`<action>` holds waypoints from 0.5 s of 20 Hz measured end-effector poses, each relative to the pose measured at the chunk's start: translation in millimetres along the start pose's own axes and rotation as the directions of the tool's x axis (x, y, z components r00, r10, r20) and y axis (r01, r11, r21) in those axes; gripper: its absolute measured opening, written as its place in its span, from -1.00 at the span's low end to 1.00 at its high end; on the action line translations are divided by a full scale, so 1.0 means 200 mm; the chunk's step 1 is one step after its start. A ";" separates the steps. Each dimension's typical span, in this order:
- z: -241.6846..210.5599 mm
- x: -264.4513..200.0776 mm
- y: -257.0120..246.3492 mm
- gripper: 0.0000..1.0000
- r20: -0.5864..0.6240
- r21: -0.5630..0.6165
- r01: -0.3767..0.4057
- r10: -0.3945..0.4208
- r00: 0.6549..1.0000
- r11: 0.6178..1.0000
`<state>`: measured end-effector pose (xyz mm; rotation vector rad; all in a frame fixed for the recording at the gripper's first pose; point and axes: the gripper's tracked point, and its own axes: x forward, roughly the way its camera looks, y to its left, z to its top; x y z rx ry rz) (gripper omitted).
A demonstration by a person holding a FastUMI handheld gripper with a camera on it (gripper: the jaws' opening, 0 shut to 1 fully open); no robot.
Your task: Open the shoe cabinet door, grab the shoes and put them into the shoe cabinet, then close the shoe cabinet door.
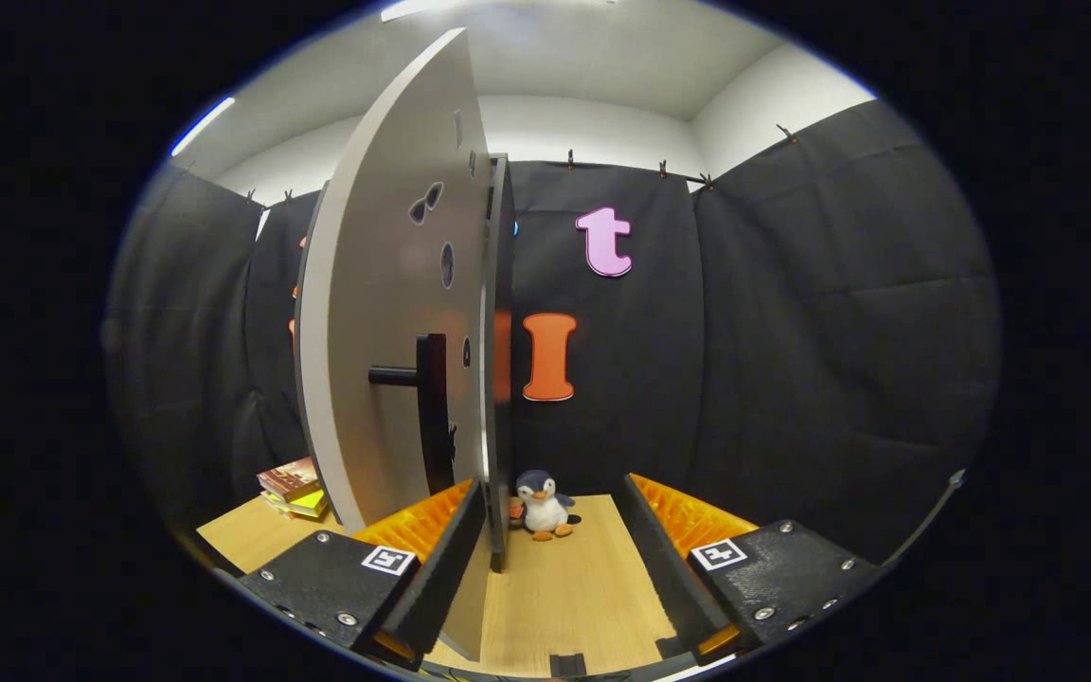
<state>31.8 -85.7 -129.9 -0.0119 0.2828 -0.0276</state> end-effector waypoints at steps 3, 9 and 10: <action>-0.01 0.00 0.05 0.76 -0.018 0.025 -0.030 0.030 0.999 0.999; -0.01 -0.03 0.28 0.75 -0.035 0.039 -0.115 0.116 0.993 0.993; -0.02 -0.03 0.32 0.75 -0.037 0.035 -0.140 0.141 0.989 0.990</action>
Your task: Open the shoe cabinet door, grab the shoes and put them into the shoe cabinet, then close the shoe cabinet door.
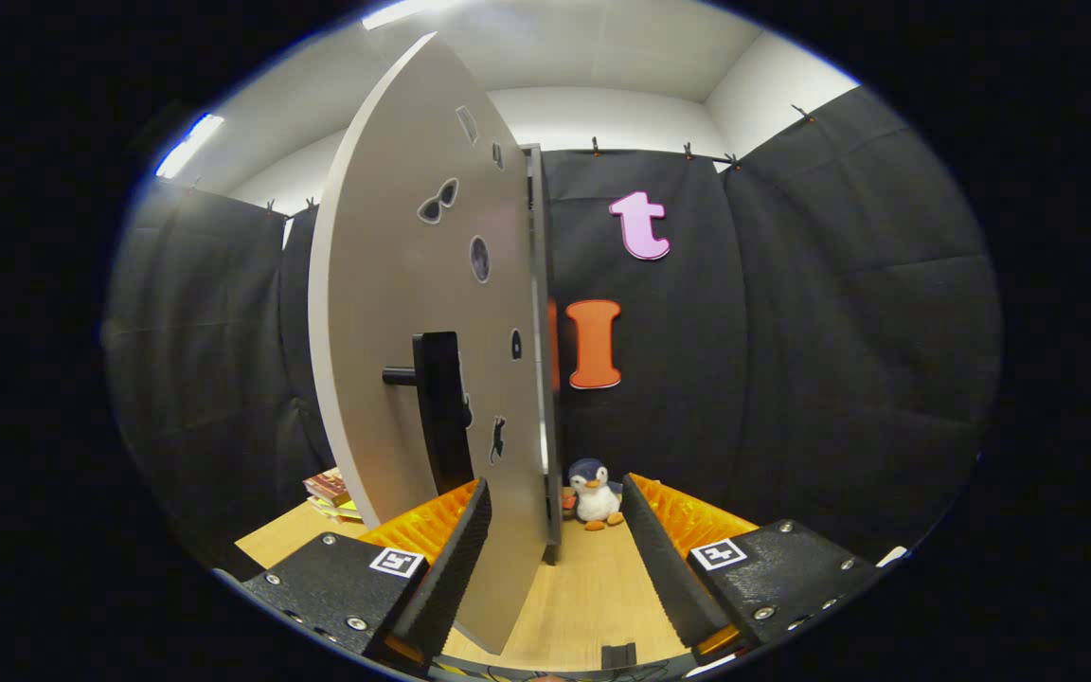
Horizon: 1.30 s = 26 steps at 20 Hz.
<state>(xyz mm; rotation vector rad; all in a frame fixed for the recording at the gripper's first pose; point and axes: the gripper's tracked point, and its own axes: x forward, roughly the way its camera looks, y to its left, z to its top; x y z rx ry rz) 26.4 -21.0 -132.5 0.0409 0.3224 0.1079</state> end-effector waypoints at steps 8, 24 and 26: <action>0.01 0.14 0.35 0.75 -0.001 -0.014 -0.128 0.128 0.992 0.992; 0.10 0.72 1.10 0.86 0.040 -0.065 -0.348 0.350 0.936 0.935; 0.12 0.78 1.18 0.87 0.041 -0.046 -0.375 0.377 0.925 0.926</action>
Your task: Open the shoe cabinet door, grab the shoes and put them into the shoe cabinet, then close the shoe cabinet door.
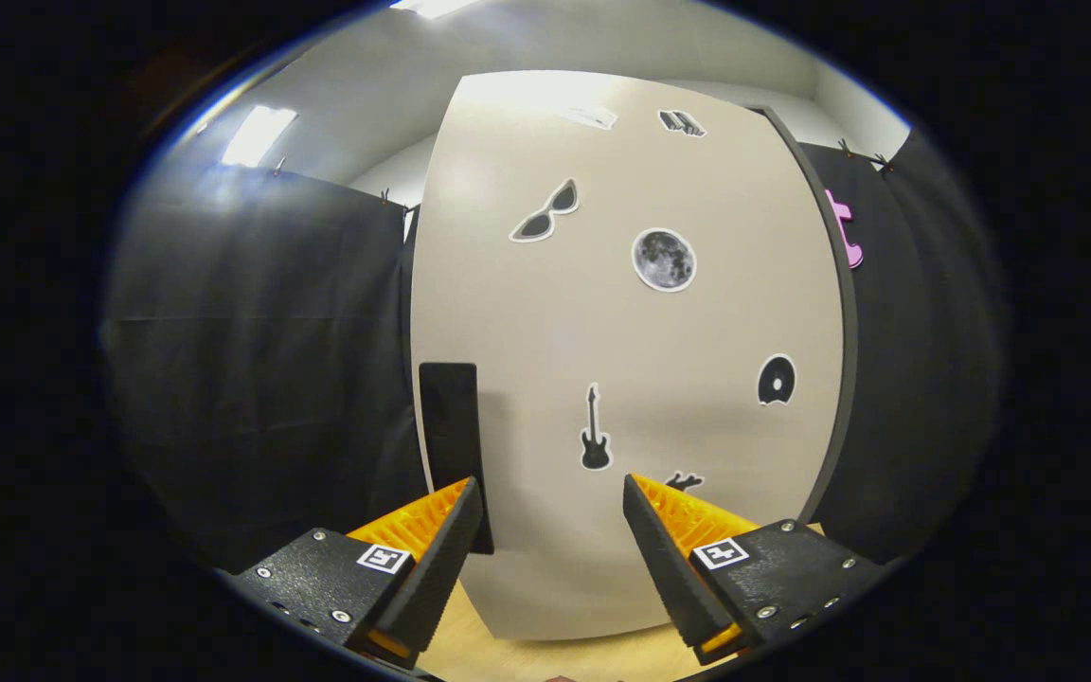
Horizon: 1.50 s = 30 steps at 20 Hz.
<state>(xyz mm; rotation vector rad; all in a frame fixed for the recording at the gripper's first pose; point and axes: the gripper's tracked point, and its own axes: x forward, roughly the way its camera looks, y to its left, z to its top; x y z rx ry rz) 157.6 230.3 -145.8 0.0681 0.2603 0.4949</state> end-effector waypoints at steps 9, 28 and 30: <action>0.05 0.20 0.04 0.86 0.011 -0.144 0.084 -0.083 0.996 0.986; 0.44 -0.45 -0.18 0.86 0.132 0.004 0.333 -0.330 0.935 0.943; 0.48 -0.56 -0.23 0.86 0.150 -0.013 0.384 -0.378 0.914 0.923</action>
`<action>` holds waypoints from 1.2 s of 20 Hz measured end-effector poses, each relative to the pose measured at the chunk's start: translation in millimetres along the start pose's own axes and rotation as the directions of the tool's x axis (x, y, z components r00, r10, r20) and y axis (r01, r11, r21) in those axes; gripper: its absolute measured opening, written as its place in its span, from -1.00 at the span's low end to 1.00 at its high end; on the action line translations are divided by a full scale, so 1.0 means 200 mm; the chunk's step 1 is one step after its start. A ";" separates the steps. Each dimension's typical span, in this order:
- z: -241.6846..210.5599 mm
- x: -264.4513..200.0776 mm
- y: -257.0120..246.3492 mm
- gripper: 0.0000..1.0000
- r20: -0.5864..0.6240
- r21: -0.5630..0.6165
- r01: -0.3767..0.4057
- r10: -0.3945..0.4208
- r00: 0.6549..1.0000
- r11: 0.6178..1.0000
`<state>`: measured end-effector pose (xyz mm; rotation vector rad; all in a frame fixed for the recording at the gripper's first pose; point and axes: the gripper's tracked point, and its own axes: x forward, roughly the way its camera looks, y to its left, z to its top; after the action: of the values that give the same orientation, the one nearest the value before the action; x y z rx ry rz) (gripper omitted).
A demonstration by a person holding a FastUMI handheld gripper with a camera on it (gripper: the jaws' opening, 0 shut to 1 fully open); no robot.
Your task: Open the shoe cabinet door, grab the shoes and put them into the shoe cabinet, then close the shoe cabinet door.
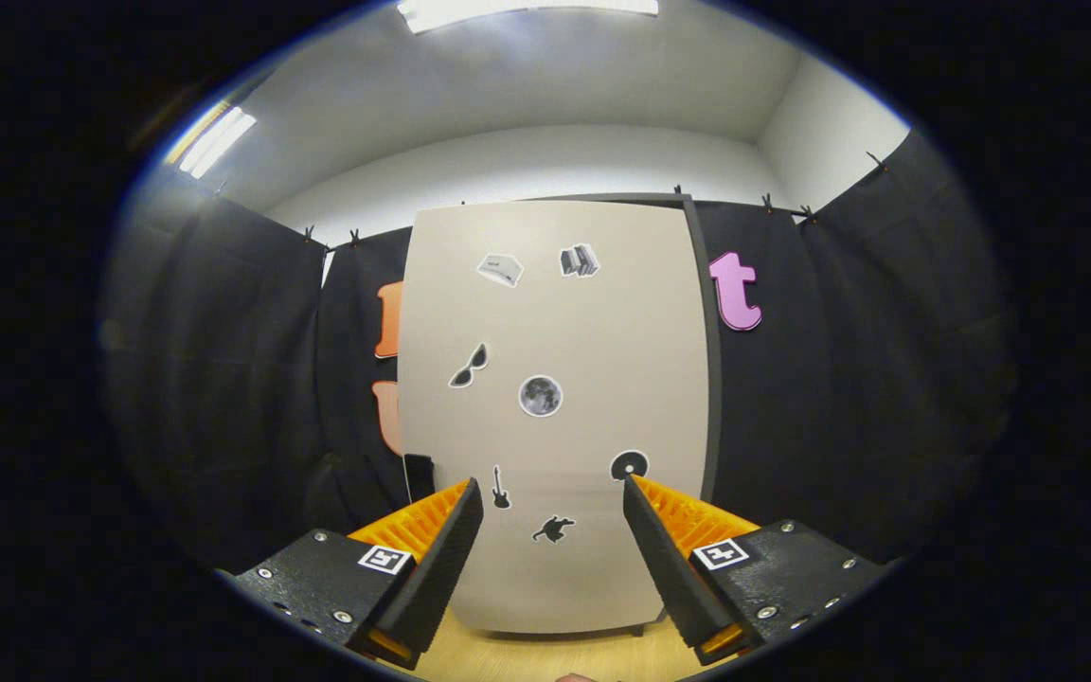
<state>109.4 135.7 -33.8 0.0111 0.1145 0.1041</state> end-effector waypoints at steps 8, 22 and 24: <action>0.16 -0.18 -0.17 0.85 0.070 -0.063 0.107 -0.103 0.992 0.992; 0.31 -0.18 -0.17 0.86 0.100 -0.108 0.133 -0.122 0.987 0.985; 0.33 -0.20 -0.16 0.86 0.113 -0.125 0.135 -0.121 0.986 0.983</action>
<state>80.7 100.3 36.4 -0.1230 0.0027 -0.0176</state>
